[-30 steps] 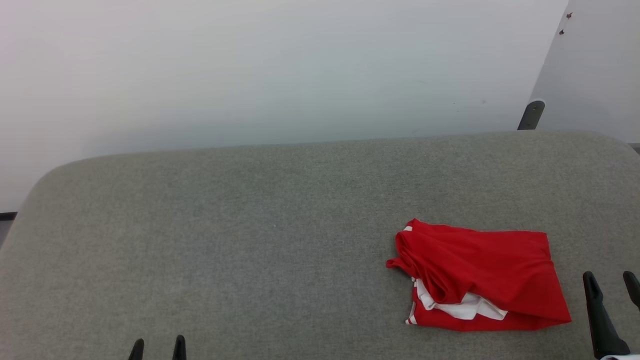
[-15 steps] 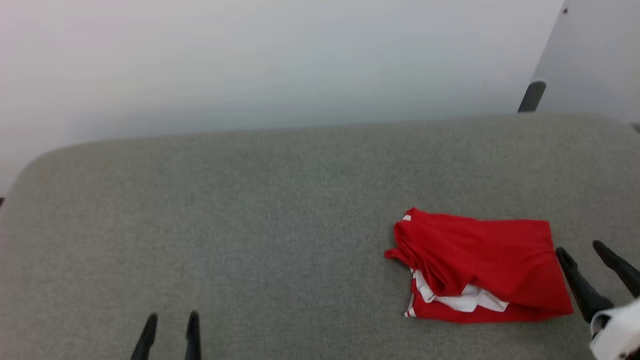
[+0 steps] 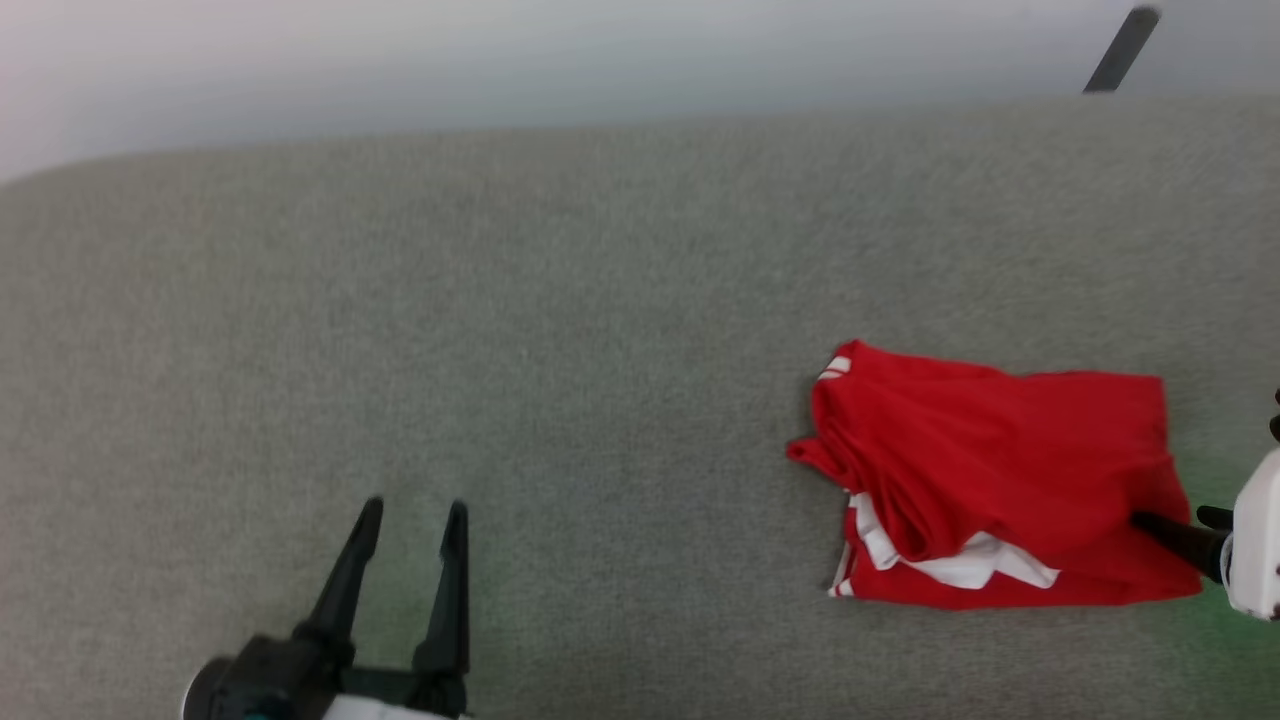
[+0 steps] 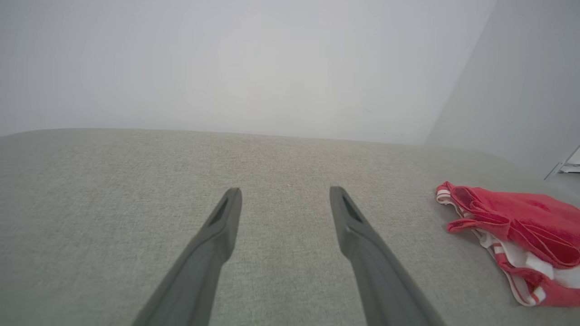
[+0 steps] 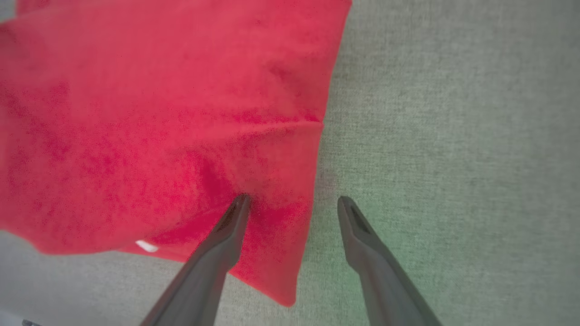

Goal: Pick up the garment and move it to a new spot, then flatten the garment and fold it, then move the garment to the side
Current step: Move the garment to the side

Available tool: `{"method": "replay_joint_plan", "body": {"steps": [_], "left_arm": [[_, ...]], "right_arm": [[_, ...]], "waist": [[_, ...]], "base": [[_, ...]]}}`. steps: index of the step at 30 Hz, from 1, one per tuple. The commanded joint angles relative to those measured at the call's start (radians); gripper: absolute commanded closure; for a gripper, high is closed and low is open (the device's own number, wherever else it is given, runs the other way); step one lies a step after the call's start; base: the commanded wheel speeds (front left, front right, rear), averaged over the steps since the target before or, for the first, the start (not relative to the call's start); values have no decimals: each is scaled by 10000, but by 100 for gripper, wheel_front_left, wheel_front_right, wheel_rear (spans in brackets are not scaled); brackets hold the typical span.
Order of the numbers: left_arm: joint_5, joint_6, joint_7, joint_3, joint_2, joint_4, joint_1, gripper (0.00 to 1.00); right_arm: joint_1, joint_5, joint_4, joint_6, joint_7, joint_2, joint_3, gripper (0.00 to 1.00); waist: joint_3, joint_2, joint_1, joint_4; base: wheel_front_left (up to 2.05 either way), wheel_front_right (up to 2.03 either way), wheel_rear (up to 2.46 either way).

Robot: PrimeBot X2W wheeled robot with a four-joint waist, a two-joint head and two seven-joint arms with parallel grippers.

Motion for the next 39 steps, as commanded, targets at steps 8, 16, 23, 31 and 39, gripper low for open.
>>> {"method": "replay_joint_plan", "body": {"steps": [8,16,23,31,39], "left_arm": [[109,-42,6,-559,-17,223,-1214,0],[166,-44,6,-712,140,515,-1876,0],[138,-45,6,-873,498,685,-2420,0],[170,-44,6,-1718,1321,1006,-3725,0],[156,-37,6,-2737,2193,1410,-5511,0]], "right_arm": [[-935,-28,1546,-10,58,533,663,0],[-1224,461,2056,-10,-1047,1074,1569,100],[-1621,1081,2206,-45,-2864,627,1146,100],[-2386,1418,2621,-6,-5206,-44,458,100],[-3553,898,4124,-7,-6588,-914,481,100]], "waist": [[1530,0,0,555],[1816,0,0,307],[1748,0,0,-525],[2144,0,0,-1811],[2905,0,0,-2573]], "base": [[0,0,0],[0,0,0],[0,0,0],[0,0,0],[0,0,0]]}}
